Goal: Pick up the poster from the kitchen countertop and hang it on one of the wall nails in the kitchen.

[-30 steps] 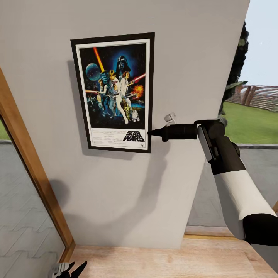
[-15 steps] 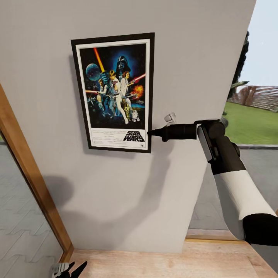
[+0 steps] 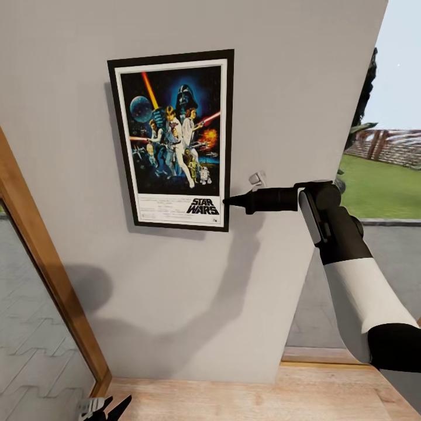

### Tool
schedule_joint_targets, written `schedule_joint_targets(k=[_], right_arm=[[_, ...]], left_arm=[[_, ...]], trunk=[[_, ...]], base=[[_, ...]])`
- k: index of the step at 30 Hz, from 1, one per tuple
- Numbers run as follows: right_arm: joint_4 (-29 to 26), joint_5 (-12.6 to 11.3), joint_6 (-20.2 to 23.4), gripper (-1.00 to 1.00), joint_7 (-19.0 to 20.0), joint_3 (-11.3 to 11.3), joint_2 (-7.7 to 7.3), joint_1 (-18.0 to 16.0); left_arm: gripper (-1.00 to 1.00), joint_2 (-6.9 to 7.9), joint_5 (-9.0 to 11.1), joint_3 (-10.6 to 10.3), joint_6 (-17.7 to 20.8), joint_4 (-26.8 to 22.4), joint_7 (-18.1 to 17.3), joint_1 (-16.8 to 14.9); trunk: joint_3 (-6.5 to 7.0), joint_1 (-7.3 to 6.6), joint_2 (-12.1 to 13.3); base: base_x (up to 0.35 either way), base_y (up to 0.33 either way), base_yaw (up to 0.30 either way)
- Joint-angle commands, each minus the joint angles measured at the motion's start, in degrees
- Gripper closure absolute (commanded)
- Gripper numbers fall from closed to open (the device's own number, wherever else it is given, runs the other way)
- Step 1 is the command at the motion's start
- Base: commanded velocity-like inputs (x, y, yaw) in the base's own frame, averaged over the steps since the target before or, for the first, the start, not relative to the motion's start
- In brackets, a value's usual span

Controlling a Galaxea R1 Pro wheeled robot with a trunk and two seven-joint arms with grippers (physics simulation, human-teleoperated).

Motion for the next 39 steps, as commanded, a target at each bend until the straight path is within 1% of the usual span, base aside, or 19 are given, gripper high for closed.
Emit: schedule_joint_targets(k=[1,9,29,35,39], right_arm=[[0.0,-0.4,0.6,1.0,0.1,0.1,-0.04,-0.1],[0.1,-0.3,0.6,1.0,0.1,0.1,-0.04,-0.1],[0.1,-0.4,0.6,1.0,0.1,0.1,-0.04,-0.1],[0.1,-0.4,0.6,1.0,0.1,0.1,-0.04,-0.1],[0.1,-0.4,0.6,1.0,0.1,0.0,-0.04,-0.1]], left_arm=[[-1.0,0.02,0.1,-0.1,-0.3,0.0,-0.1,-0.1],[-1.0,0.04,0.1,-0.1,-0.3,0.0,-0.1,-0.1],[-1.0,0.04,0.1,-0.1,-0.3,0.0,-0.1,-0.1],[-1.0,0.04,0.1,-0.1,-0.3,0.0,-0.1,-0.1],[-1.0,0.04,0.1,-0.1,-0.3,0.0,-0.1,-0.1]], trunk=[[-0.14,0.04,-0.1],[-0.14,0.04,-0.1],[-0.14,0.04,-0.1],[-0.14,0.04,-0.1],[-0.14,0.04,-0.1]], base=[[0.01,0.0,0.0],[0.091,0.0,0.0],[0.005,0.0,0.0],[0.164,0.0,0.0],[0.043,0.0,0.0]])
